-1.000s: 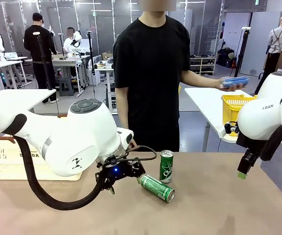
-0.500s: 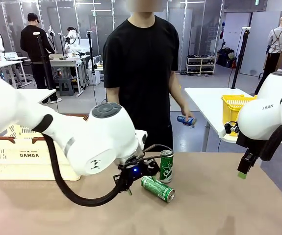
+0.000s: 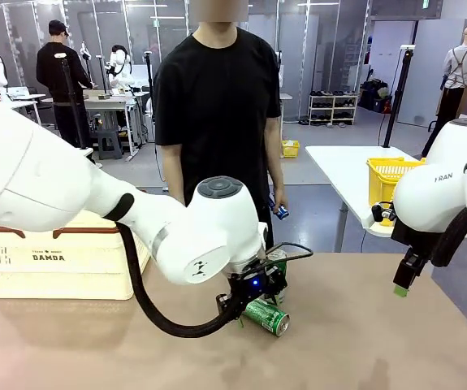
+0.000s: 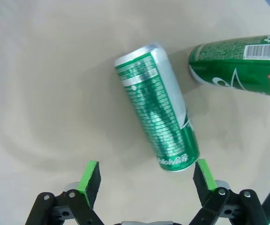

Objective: Place the drinks into the Shopping basket.
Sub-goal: Pick up one drink and place it into the Shopping basket.

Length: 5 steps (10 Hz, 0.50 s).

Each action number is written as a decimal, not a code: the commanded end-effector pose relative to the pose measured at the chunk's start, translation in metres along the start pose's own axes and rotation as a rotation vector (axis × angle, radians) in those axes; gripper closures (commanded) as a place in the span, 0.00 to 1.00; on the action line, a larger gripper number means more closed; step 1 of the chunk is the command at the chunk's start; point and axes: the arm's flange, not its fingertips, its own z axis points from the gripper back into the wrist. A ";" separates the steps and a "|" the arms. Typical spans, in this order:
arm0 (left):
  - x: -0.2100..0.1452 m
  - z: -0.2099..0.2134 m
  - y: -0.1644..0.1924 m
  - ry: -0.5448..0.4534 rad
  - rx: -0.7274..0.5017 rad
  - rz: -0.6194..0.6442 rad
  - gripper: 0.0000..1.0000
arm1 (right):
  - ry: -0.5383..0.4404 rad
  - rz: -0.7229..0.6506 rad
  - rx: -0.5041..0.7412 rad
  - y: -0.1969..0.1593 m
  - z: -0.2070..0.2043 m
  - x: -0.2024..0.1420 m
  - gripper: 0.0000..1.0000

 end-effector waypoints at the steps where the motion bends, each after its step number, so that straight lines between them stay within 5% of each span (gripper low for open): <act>1: 0.002 -0.006 -0.022 -0.013 0.045 0.051 0.00 | 0.001 -0.001 0.000 0.000 0.000 0.000 0.19; 5: 0.004 -0.016 -0.031 -0.055 0.102 0.190 0.00 | 0.001 -0.001 0.000 0.000 0.000 0.000 0.19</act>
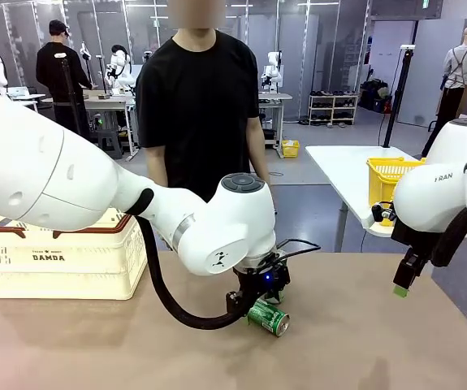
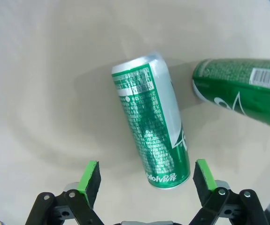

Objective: Place the drinks into the Shopping basket.
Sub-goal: Pick up one drink and place it into the Shopping basket.

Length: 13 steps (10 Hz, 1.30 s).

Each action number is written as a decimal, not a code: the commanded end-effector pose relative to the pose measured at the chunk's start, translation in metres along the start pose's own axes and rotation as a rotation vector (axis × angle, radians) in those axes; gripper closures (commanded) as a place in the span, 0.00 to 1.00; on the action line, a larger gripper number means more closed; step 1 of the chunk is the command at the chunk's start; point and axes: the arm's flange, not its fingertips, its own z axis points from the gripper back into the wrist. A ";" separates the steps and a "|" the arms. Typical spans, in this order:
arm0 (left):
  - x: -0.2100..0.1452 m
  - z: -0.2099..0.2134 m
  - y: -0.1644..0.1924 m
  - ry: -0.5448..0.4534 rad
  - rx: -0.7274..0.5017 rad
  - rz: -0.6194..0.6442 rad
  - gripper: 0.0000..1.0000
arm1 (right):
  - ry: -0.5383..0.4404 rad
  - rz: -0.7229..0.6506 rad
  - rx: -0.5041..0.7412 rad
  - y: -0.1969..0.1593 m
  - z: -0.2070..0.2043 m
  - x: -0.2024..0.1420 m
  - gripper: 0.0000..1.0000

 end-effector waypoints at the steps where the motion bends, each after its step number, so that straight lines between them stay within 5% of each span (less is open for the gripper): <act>1: -0.003 -0.003 -0.009 -0.035 0.007 0.097 0.00 | 0.001 -0.001 0.000 0.000 0.000 -0.001 0.19; 5: 0.008 -0.007 -0.004 -0.036 0.046 0.236 0.00 | 0.001 -0.001 0.000 0.000 0.000 -0.001 0.19; 13: 0.021 -0.024 -0.003 0.017 0.061 0.292 0.00 | 0.001 -0.001 0.000 0.000 0.000 -0.001 0.19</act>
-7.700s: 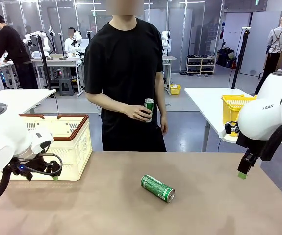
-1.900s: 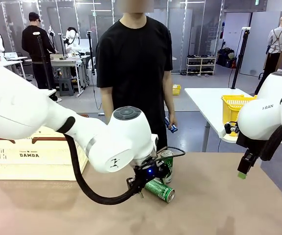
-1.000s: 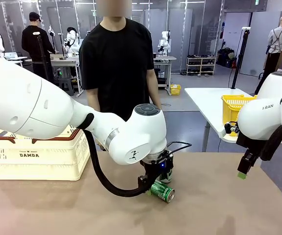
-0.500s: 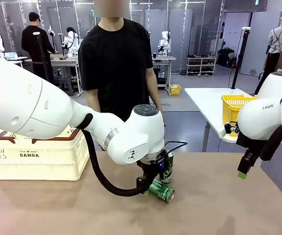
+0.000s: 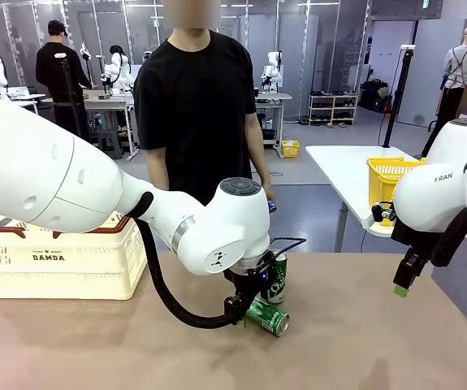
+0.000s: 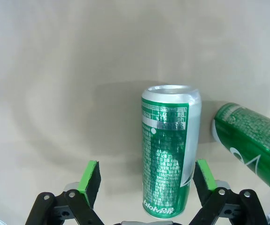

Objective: Place the drinks into the Shopping basket.
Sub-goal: Pick up one drink and place it into the Shopping basket.

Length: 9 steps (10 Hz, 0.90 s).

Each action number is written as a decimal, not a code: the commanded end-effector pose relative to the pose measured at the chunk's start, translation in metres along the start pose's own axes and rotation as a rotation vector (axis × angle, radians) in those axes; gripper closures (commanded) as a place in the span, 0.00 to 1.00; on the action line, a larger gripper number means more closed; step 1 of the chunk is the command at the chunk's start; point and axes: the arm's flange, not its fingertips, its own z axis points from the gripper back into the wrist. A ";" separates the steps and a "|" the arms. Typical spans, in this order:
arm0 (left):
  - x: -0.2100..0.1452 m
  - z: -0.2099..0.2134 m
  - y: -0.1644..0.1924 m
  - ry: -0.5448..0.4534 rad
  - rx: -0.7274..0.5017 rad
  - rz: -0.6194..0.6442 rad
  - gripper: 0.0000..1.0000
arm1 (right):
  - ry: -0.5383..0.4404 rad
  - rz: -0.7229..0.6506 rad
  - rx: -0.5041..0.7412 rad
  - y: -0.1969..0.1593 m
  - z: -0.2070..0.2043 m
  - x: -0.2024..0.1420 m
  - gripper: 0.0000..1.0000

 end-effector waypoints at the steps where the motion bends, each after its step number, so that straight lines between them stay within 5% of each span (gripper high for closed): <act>1: 0.001 -0.008 -0.009 0.025 0.033 0.031 0.00 | 0.001 -0.001 0.000 0.000 0.000 -0.001 0.19; 7: 0.006 -0.017 -0.010 0.057 0.070 0.045 0.00 | 0.001 -0.001 0.000 0.000 0.000 -0.001 0.19; 9: 0.005 -0.019 -0.010 0.049 0.074 0.038 0.10 | 0.001 -0.001 0.000 0.000 0.000 -0.001 0.19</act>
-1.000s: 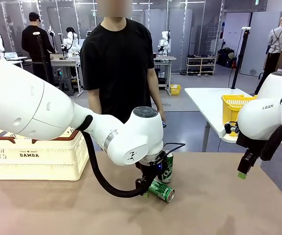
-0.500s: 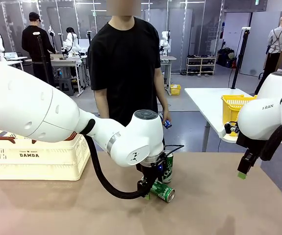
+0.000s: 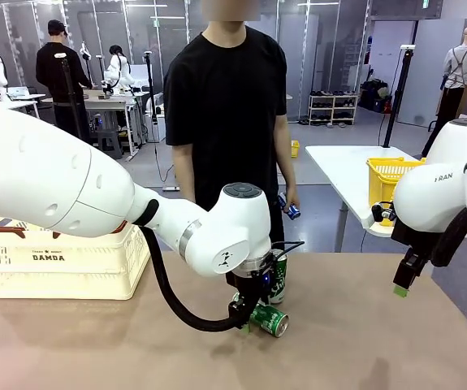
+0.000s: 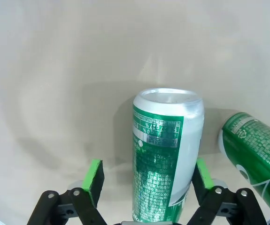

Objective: Place the drinks into the Shopping basket.
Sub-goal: Pick up one drink and place it into the Shopping basket.

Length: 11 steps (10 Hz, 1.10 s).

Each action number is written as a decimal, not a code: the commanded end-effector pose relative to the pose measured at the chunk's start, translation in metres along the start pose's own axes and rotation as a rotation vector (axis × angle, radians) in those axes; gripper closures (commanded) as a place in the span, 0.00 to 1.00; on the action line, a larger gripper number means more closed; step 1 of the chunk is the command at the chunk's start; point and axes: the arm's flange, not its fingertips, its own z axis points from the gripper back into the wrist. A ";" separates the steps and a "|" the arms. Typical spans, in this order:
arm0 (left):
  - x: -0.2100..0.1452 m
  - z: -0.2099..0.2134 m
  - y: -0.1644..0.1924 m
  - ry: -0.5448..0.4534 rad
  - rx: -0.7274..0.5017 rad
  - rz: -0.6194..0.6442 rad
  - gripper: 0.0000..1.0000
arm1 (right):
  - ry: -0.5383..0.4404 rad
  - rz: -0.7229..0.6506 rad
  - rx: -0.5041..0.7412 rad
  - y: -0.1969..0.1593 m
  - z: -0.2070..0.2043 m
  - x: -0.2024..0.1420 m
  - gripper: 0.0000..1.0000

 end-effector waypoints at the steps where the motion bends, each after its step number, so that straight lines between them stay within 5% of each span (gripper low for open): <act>1: 0.002 0.002 0.000 0.002 0.028 -0.024 0.23 | 0.001 -0.001 0.000 0.000 0.000 -0.001 0.19; 9: 0.004 0.005 0.014 0.042 0.011 -0.049 0.92 | 0.001 -0.001 0.000 0.000 0.000 -0.001 0.19; 11: -0.010 0.024 0.028 0.059 0.046 -0.137 0.82 | 0.001 -0.001 0.000 0.000 0.000 -0.001 0.19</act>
